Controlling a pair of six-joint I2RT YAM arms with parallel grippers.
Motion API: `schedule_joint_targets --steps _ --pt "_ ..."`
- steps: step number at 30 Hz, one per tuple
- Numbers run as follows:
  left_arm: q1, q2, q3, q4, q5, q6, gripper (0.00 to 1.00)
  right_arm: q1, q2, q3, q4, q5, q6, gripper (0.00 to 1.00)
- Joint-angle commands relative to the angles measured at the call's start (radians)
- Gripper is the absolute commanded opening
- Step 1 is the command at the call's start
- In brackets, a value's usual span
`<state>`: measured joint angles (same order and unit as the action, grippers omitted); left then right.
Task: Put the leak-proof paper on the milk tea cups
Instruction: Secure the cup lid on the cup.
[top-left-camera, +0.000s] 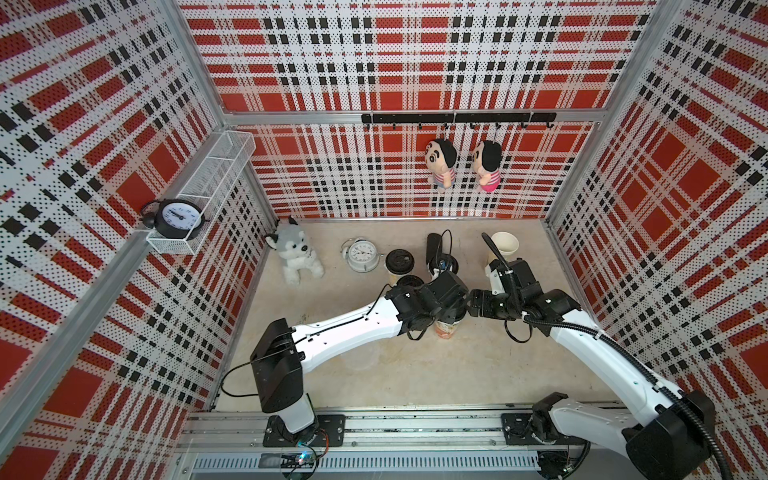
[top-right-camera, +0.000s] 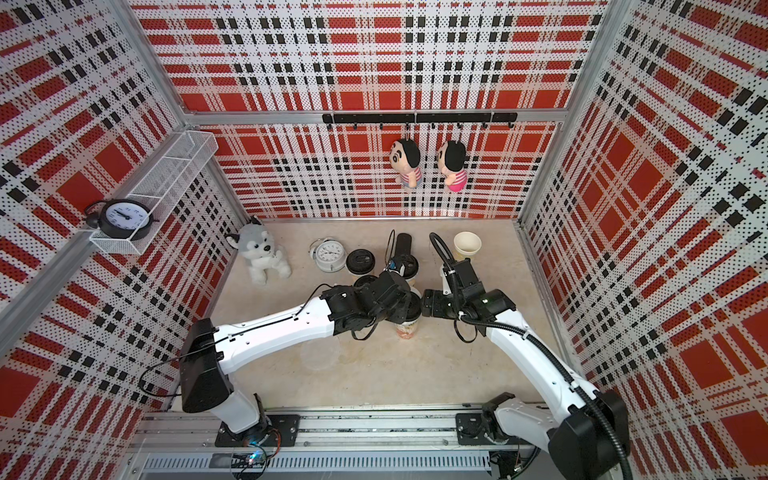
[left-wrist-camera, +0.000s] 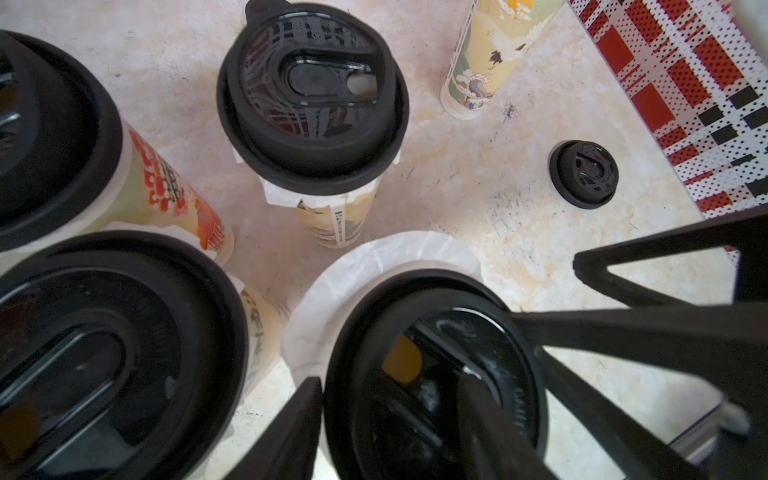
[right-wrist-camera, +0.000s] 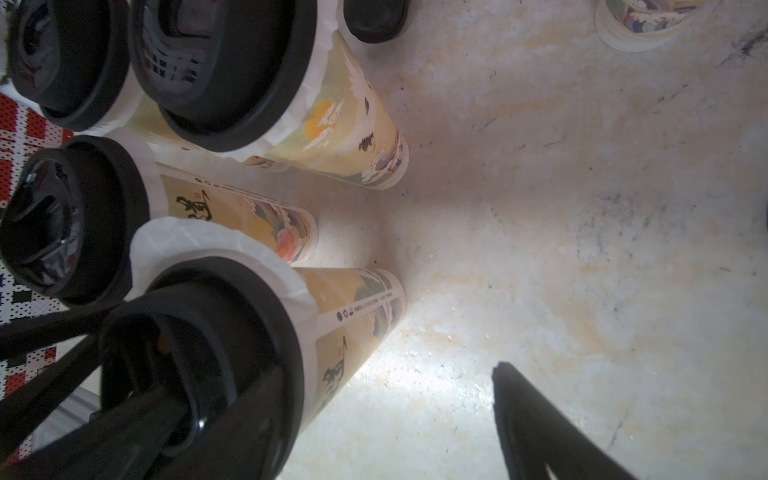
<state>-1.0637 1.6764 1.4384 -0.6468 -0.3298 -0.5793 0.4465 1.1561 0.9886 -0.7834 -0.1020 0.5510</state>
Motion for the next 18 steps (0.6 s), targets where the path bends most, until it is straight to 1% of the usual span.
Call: schedule_joint_targets --steps 1,4,7,18 --pt "-0.008 0.016 -0.052 -0.132 0.017 0.01 0.55 0.012 0.009 0.06 -0.185 0.055 -0.022 0.82" --pt "-0.008 0.016 -0.05 -0.129 0.015 0.009 0.55 0.012 0.015 0.138 -0.201 0.062 -0.033 0.82" --pt "-0.008 0.016 -0.048 -0.126 0.015 0.009 0.55 0.012 0.023 0.174 -0.195 0.032 -0.042 0.82" --pt "-0.008 0.027 -0.039 -0.123 0.018 0.013 0.55 0.013 0.06 0.123 -0.054 -0.159 -0.019 0.81"
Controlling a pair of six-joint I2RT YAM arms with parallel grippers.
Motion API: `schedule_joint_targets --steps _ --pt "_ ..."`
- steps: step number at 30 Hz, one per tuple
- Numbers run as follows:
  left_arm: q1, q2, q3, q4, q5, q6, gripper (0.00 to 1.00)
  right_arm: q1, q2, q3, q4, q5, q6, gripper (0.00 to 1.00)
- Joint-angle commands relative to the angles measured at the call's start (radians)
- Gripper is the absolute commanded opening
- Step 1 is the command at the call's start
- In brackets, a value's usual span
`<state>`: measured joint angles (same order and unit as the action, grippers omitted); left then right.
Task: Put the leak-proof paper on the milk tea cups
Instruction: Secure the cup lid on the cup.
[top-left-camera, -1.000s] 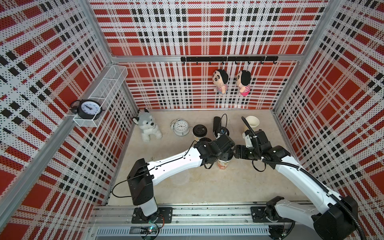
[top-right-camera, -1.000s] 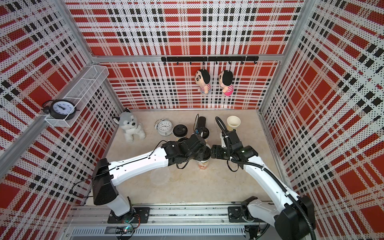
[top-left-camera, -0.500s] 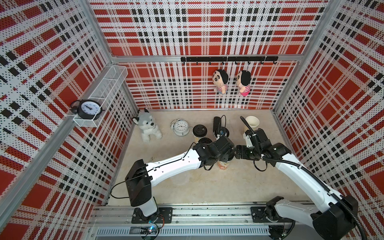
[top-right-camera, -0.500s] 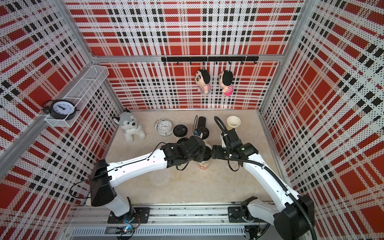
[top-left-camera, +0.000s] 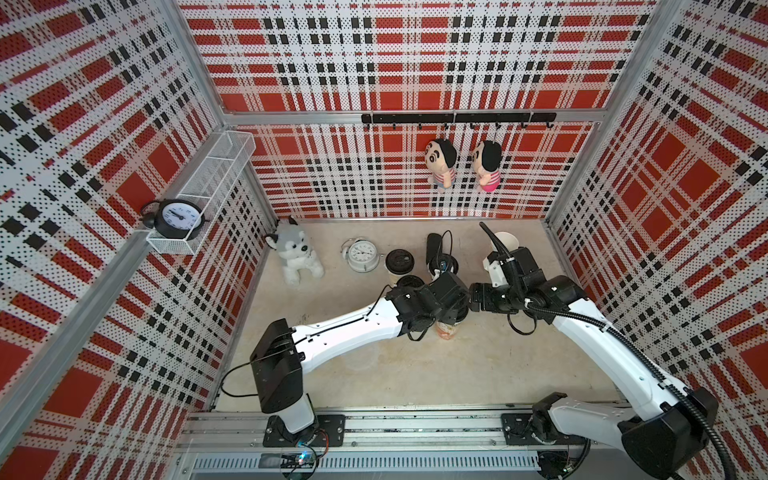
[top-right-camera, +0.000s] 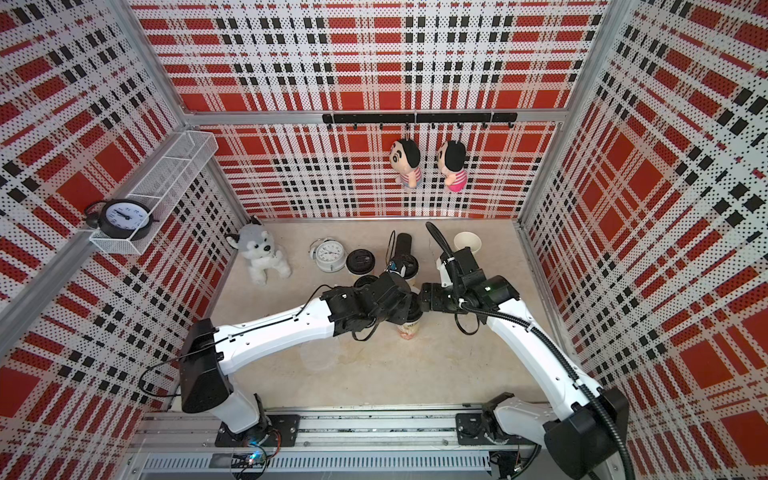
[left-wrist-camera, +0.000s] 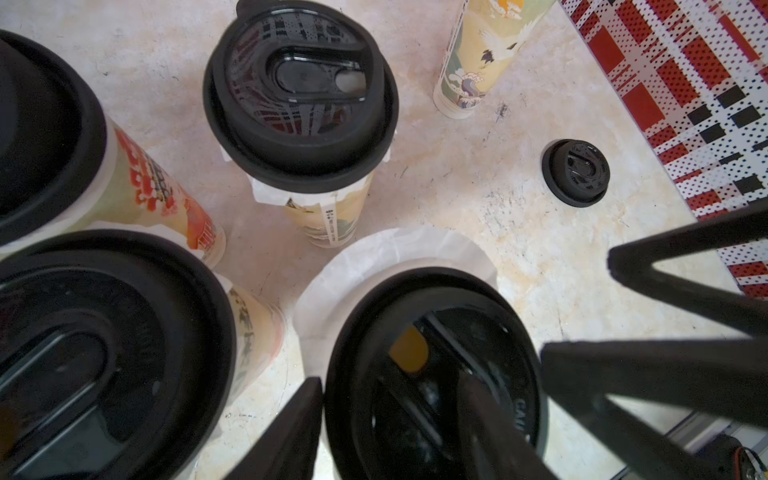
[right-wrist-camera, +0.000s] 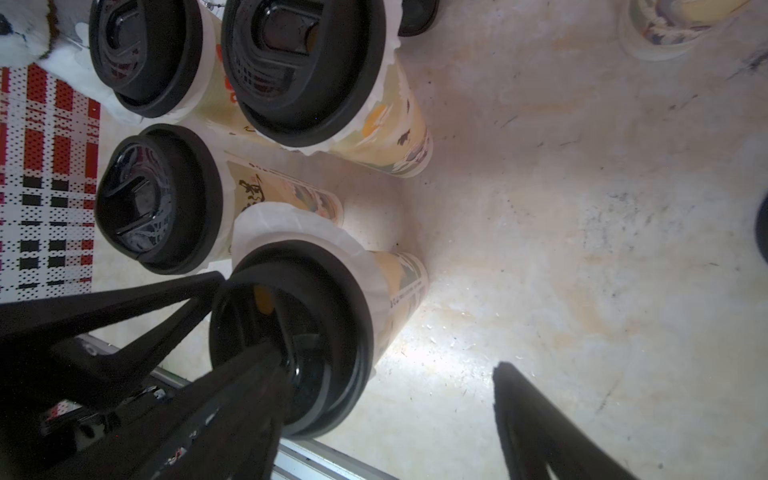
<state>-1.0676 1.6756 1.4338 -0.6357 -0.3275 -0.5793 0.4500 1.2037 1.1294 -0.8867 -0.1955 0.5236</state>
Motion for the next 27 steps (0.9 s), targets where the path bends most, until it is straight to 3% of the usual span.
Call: schedule_joint_targets --steps 1,23,27 --pt "-0.003 0.027 -0.033 -0.134 0.016 0.013 0.55 0.009 0.016 -0.025 0.061 -0.075 0.011 0.8" --pt "-0.009 -0.002 0.094 -0.124 0.009 0.019 0.57 0.014 0.05 -0.143 0.024 0.01 -0.002 0.79" --pt "-0.01 -0.047 0.087 -0.153 -0.002 -0.019 0.49 0.015 0.06 -0.154 0.019 0.014 -0.007 0.79"
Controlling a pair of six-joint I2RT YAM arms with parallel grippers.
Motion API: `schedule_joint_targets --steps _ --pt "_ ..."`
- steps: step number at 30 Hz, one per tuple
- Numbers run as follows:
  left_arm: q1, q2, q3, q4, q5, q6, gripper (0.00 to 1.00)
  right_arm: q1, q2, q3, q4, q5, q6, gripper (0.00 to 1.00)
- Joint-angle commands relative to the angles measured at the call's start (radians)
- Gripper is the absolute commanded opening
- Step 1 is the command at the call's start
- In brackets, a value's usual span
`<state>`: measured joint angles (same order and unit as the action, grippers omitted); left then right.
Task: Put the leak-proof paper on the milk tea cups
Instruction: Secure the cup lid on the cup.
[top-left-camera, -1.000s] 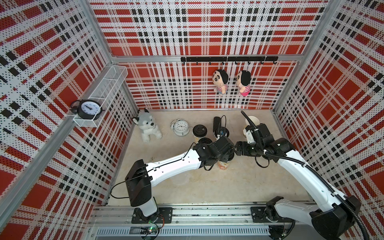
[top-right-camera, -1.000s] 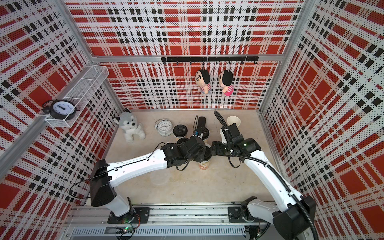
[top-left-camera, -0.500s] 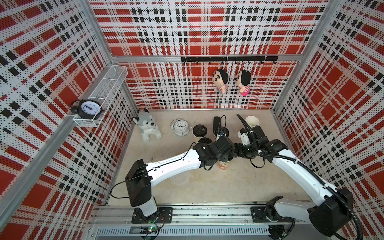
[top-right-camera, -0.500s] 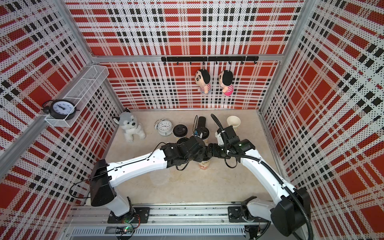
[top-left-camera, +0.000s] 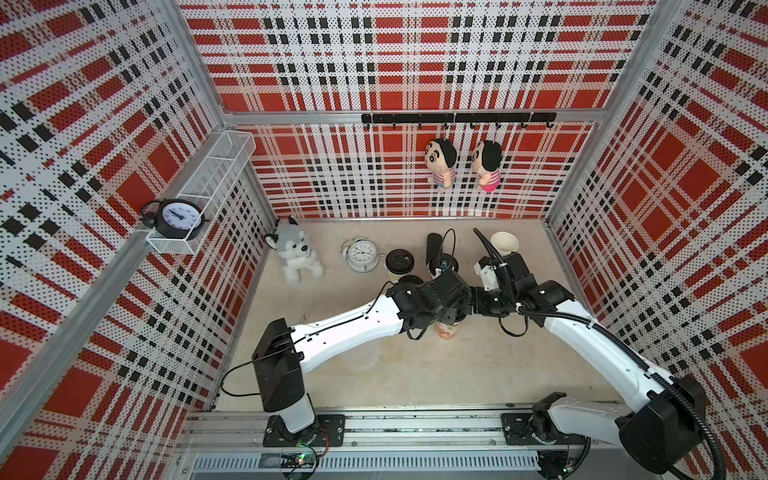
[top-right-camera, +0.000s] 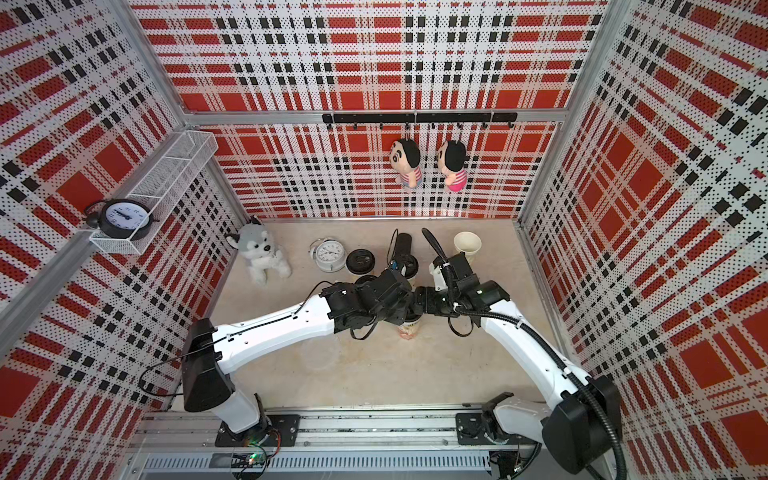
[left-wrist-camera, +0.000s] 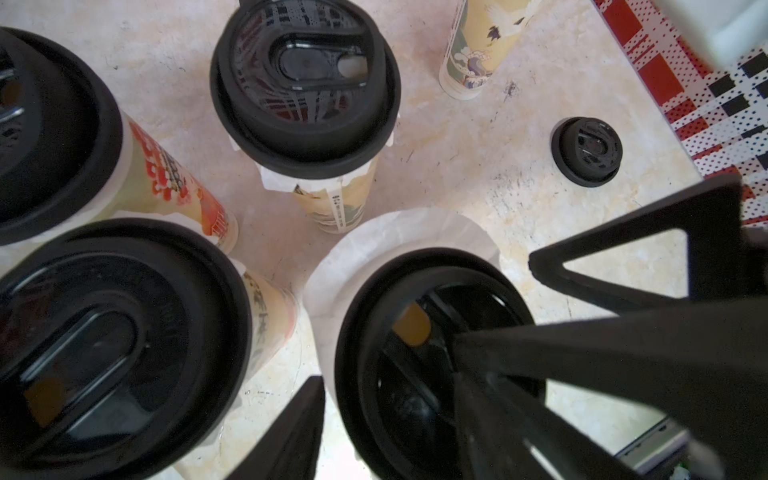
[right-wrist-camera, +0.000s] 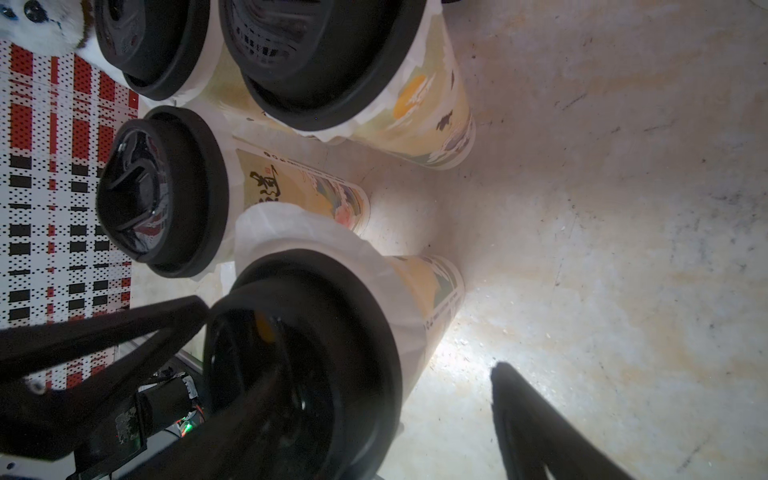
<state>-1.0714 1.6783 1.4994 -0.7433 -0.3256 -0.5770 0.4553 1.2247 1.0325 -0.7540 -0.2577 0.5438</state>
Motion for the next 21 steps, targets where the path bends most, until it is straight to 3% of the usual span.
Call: schedule_joint_targets --steps 1,9,21 --pt "-0.006 -0.062 0.012 -0.05 -0.007 -0.034 0.46 0.008 0.042 -0.06 -0.113 0.078 -0.028 0.79" --pt "0.009 -0.122 -0.081 -0.041 -0.026 -0.11 0.34 0.009 0.056 -0.068 -0.119 0.08 -0.035 0.79" --pt "0.046 -0.123 -0.155 0.082 0.008 -0.109 0.29 0.01 0.051 -0.068 -0.13 0.084 -0.038 0.79"
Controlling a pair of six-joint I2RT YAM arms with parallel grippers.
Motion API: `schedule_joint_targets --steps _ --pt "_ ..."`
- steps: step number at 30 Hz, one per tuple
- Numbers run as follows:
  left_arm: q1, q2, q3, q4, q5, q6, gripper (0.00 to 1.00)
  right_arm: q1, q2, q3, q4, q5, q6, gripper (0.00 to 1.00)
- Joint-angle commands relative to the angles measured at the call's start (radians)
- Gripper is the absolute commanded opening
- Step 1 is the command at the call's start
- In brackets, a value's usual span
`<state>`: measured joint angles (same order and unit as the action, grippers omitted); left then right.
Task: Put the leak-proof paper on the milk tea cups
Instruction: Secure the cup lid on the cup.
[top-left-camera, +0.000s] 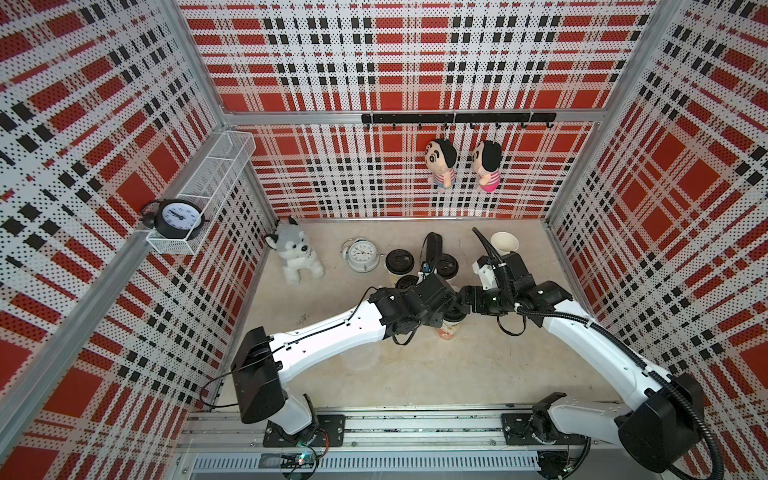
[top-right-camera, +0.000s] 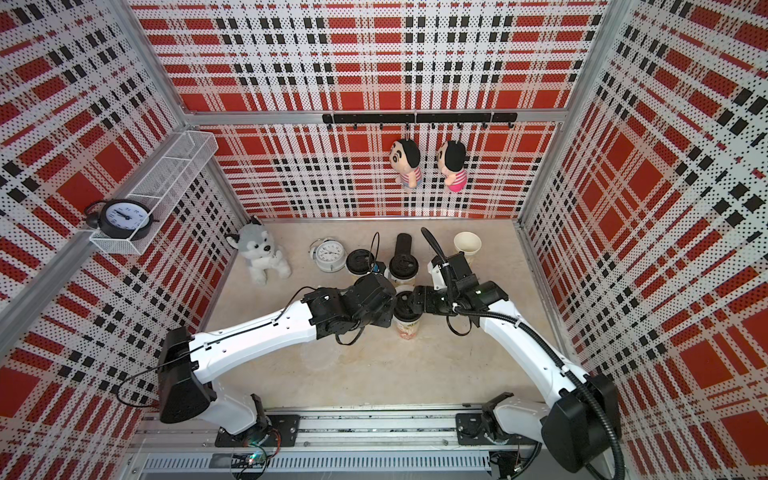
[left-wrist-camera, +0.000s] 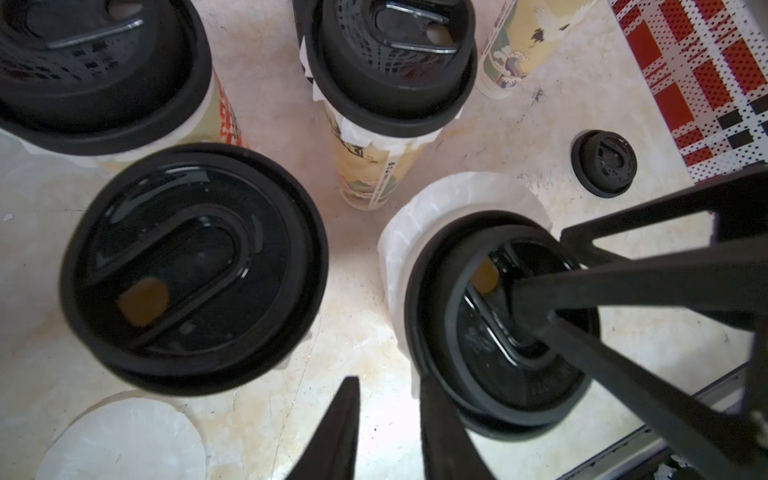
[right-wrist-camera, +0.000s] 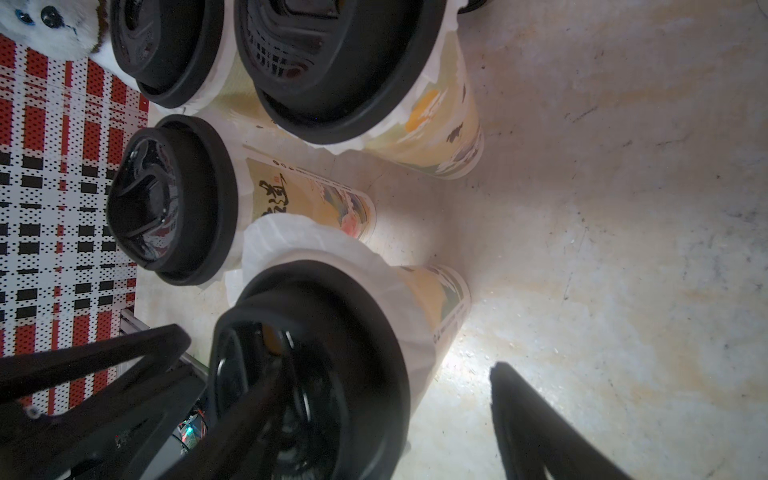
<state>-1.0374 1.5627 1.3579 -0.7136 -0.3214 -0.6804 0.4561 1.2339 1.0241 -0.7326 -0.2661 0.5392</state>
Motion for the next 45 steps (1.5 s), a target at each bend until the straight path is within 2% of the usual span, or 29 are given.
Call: schedule_joint_targets --steps 1,45 --pt "0.014 -0.009 -0.017 0.06 0.005 -0.005 0.29 0.009 0.041 -0.06 -0.154 0.093 -0.033 0.78" --pt "0.042 0.056 -0.045 0.146 0.066 0.037 0.27 0.023 0.035 -0.065 -0.162 0.097 -0.028 0.79"
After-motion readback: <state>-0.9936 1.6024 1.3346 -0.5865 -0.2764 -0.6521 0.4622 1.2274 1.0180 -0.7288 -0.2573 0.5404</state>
